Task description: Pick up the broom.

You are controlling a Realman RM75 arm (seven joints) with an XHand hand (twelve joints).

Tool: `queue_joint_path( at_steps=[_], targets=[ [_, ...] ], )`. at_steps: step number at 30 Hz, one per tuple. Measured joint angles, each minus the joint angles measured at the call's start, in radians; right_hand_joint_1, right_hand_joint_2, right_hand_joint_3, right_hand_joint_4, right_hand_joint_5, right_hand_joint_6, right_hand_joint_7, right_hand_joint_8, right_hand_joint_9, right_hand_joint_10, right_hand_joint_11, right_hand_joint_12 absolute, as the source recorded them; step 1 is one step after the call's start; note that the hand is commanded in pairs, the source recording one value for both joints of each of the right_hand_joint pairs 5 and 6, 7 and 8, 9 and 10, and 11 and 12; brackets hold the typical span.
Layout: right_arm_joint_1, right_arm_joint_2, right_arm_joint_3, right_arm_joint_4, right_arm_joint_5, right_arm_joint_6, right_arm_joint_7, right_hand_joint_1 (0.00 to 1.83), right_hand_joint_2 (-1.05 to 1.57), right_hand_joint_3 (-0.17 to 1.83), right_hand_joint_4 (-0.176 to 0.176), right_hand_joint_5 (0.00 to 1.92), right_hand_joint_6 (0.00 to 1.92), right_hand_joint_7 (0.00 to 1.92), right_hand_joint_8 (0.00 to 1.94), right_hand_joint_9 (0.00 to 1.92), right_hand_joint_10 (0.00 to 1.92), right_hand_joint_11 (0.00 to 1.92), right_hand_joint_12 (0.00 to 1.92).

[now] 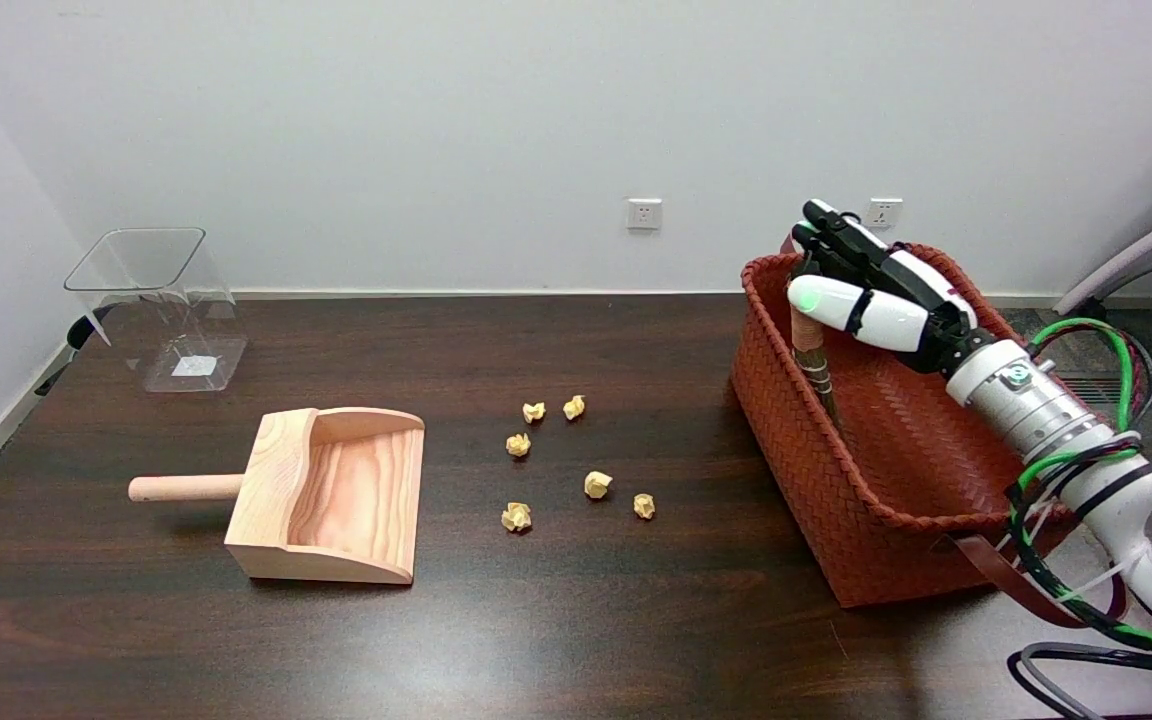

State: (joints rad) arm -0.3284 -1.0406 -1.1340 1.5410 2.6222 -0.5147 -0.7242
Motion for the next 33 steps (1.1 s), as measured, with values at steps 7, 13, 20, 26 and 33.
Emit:
queue_joint_path(
  at_steps=[7, 13, 20, 26, 33],
  targets=[
    [0.006, 0.004, -0.024, -0.001, 0.000, 0.008, 0.000, 0.80, 0.81, 0.13, 0.000, 0.00, 0.00, 0.20, 0.20, 0.00, 0.00, 0.00, 0.00],
    [0.009, 0.006, -0.038, -0.003, 0.000, 0.012, -0.001, 0.81, 0.80, 0.06, 0.000, 0.16, 0.16, 0.40, 0.40, 0.16, 0.16, 0.16, 0.16],
    [0.015, 0.008, -0.054, -0.008, 0.000, 0.015, -0.003, 0.83, 0.80, -0.02, 0.000, 0.29, 0.29, 0.64, 0.64, 0.29, 0.29, 0.29, 0.29],
    [0.019, 0.011, -0.068, -0.014, 0.000, 0.017, -0.003, 0.84, 0.81, -0.13, 0.000, 0.35, 0.35, 0.75, 0.75, 0.35, 0.35, 0.35, 0.35],
    [0.026, 0.015, -0.085, -0.025, 0.000, 0.018, -0.002, 0.87, 0.89, -0.17, 0.000, 1.05, 1.05, 1.61, 1.61, 1.05, 1.05, 1.05, 1.05]
  ],
)
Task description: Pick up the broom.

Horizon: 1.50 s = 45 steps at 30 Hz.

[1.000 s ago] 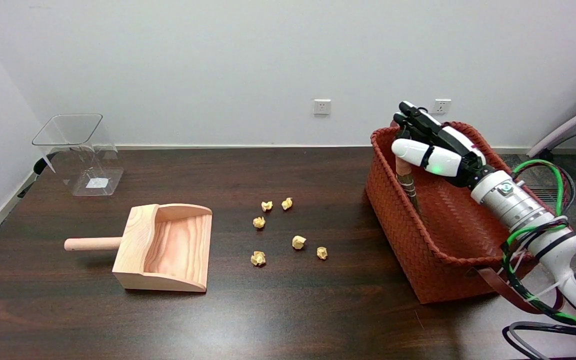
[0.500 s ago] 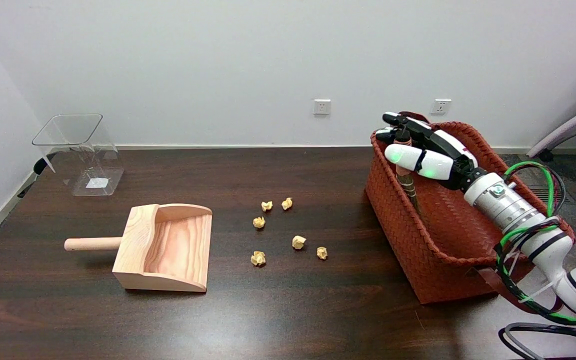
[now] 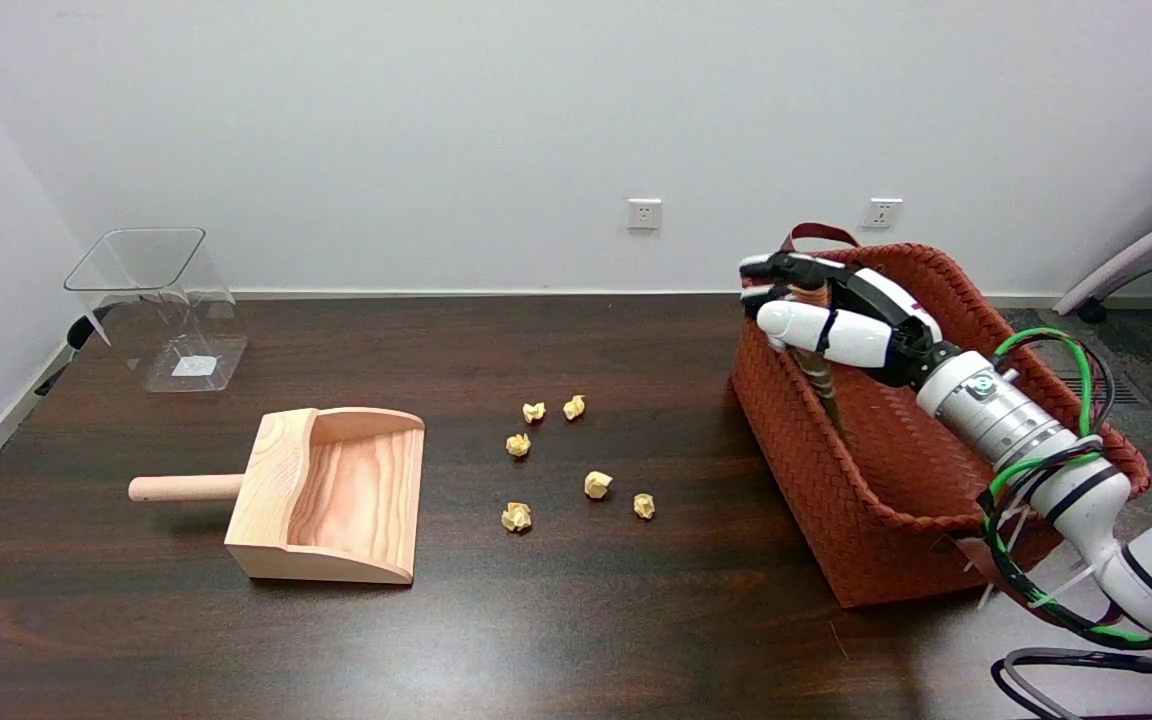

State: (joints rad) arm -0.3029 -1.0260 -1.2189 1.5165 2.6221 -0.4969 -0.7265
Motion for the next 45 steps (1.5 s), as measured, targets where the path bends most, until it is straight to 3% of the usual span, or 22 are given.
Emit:
queue_joint_path(
  at_steps=[3, 6, 8, 9, 11, 24, 45],
  targets=[
    [0.003, 0.002, -0.006, -0.004, 0.000, 0.000, 0.000, 0.90, 0.92, -0.17, 0.000, 1.36, 1.36, 1.81, 1.81, 1.36, 1.36, 1.36, 1.36],
    [0.006, 0.002, -0.010, -0.007, 0.003, 0.000, -0.001, 0.95, 0.98, -0.17, 0.000, 1.51, 1.51, 1.92, 1.92, 1.51, 1.51, 1.51, 1.51],
    [0.008, 0.003, -0.012, -0.009, 0.004, 0.000, -0.001, 0.96, 1.03, -0.17, 0.000, 1.60, 1.60, 1.92, 1.92, 1.60, 1.60, 1.60, 1.60],
    [0.009, 0.003, -0.012, -0.009, 0.004, 0.000, -0.002, 0.96, 1.13, -0.17, 0.000, 1.81, 1.81, 1.92, 1.92, 1.81, 1.81, 1.81, 1.81],
    [0.012, 0.004, -0.013, -0.010, 0.005, 0.000, -0.002, 0.95, 1.23, -0.17, 0.000, 1.92, 1.92, 1.92, 1.92, 1.92, 1.92, 1.92, 1.92],
    [0.025, 0.003, -0.004, -0.011, 0.011, 0.000, -0.008, 0.82, 1.55, 0.12, 0.000, 1.92, 1.92, 1.92, 1.92, 1.92, 1.92, 1.92, 1.92],
    [0.038, -0.026, 0.047, 0.007, 0.091, -0.008, -0.126, 0.82, 1.57, 0.18, 0.000, 1.92, 1.92, 1.92, 1.92, 1.92, 1.92, 1.92, 1.92]
  ],
)
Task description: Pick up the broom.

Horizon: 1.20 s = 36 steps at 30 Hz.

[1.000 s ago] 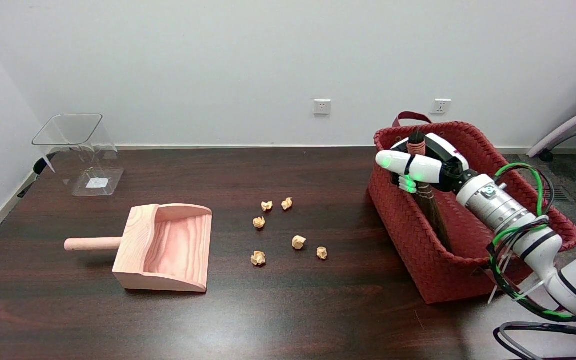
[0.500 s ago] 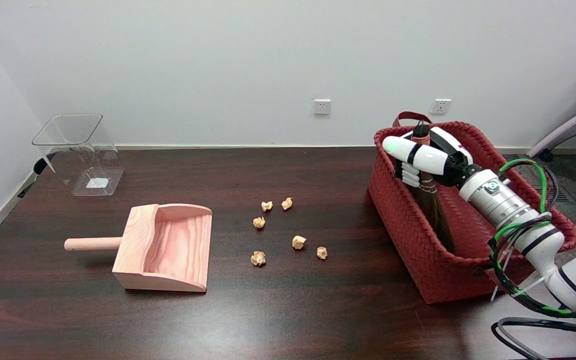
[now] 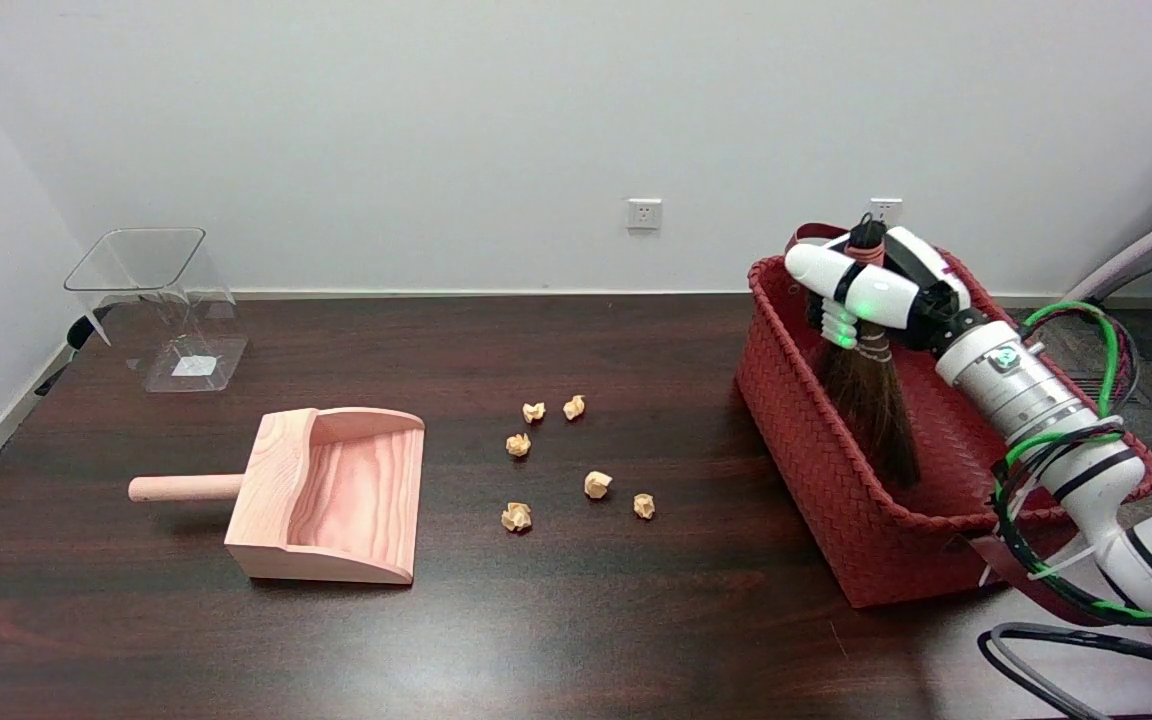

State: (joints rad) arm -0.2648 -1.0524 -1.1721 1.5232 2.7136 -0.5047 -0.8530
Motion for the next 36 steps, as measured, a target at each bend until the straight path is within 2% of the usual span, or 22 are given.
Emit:
queue_joint_path(
  at_steps=[18, 36],
  targets=[
    [0.028, -0.007, 0.066, 0.062, 0.028, 0.019, -0.051, 0.81, 1.57, 0.17, 0.000, 1.92, 1.92, 1.92, 1.92, 1.92, 1.92, 1.92, 1.92],
    [0.060, -0.032, 0.110, 0.233, 0.034, 0.144, -0.071, 0.82, 1.57, 0.16, 0.000, 1.92, 1.92, 1.92, 1.92, 1.92, 1.92, 1.92, 1.92]
  ],
)
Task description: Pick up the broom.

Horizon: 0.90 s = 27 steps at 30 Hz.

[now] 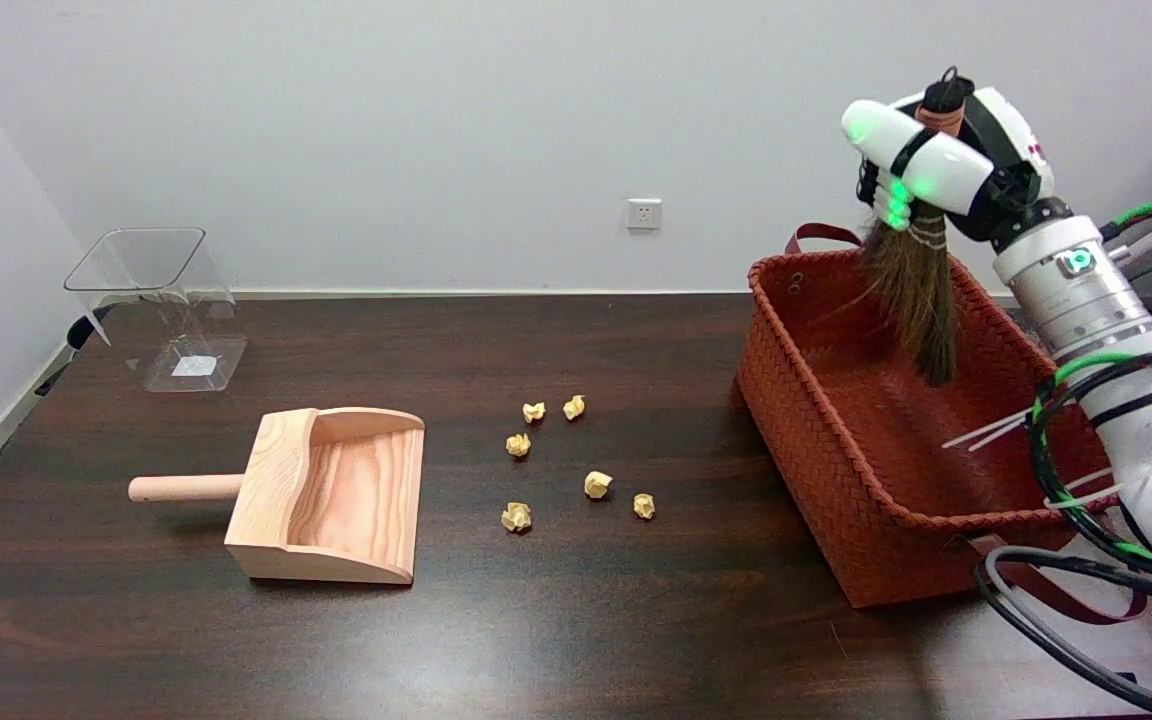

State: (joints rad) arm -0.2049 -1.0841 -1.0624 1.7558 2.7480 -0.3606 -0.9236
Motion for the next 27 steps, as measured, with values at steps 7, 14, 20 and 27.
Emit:
queue_joint_path(
  at_steps=[7, 14, 20, 27],
  targets=[
    [0.047, -0.010, -0.036, 0.047, 0.001, 0.053, -0.005, 0.83, 1.57, 0.20, 0.000, 1.92, 1.92, 1.92, 1.92, 1.92, 1.92, 1.92, 1.92],
    [0.101, -0.035, -0.080, 0.075, 0.001, 0.083, -0.005, 0.83, 1.57, 0.21, 0.000, 1.92, 1.92, 1.92, 1.92, 1.92, 1.92, 1.92, 1.92],
    [0.143, -0.056, -0.126, 0.089, 0.001, 0.097, -0.005, 0.84, 1.57, 0.20, 0.000, 1.92, 1.92, 1.92, 1.92, 1.92, 1.92, 1.92, 1.92],
    [0.181, -0.078, -0.190, 0.099, 0.001, 0.105, -0.007, 0.84, 1.57, 0.21, 0.000, 1.92, 1.92, 1.92, 1.92, 1.92, 1.92, 1.92, 1.92]
  ],
)
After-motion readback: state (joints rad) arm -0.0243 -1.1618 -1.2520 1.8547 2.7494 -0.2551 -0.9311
